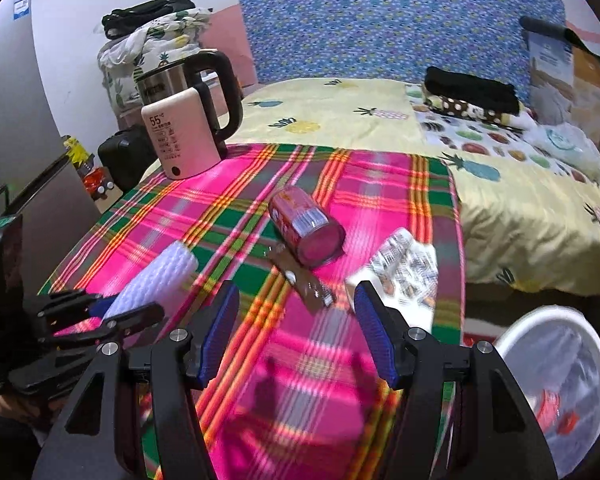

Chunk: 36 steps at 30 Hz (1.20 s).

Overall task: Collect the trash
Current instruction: 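Grasp the red milk-drink can with the right tool while the left tool holds the foam net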

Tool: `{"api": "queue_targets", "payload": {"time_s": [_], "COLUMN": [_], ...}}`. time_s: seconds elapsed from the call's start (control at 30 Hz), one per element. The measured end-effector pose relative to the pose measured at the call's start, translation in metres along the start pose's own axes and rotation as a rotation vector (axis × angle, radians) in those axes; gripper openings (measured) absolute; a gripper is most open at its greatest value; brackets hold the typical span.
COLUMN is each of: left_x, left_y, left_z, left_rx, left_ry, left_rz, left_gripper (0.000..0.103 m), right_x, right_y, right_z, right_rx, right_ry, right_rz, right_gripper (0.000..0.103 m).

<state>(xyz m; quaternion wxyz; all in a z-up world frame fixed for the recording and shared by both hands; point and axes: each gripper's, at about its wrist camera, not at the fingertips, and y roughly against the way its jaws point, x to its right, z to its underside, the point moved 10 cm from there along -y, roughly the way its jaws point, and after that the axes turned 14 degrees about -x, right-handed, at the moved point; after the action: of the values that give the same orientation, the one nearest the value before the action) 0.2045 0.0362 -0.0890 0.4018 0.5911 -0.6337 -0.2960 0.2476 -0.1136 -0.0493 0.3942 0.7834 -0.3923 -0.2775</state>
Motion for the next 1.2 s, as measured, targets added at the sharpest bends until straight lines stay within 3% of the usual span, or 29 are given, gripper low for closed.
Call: {"api": "queue_targets", "payload": {"time_s": [0.53, 1.0, 1.2], "left_x": [-0.033, -0.043, -0.047], "left_y": [-0.017, -0.030, -0.029], "left_z": [-0.017, -0.018, -0.019], "left_rx": [-0.014, -0.036, -0.033], "left_ry": [0.045, 0.073, 0.080], "left_rz": [0.002, 0.019, 0.017], "left_gripper": [0.027, 0.027, 0.027], "right_x": [0.013, 0.007, 0.003], "right_y": [-0.051, -0.083, -0.079], "right_z": [-0.040, -0.041, -0.041], "right_rx": [-0.051, -0.160, -0.160], "right_ry": [0.077, 0.102, 0.065], "right_rz": [-0.002, -0.026, -0.036], "right_gripper": [0.062, 0.062, 0.058]}}
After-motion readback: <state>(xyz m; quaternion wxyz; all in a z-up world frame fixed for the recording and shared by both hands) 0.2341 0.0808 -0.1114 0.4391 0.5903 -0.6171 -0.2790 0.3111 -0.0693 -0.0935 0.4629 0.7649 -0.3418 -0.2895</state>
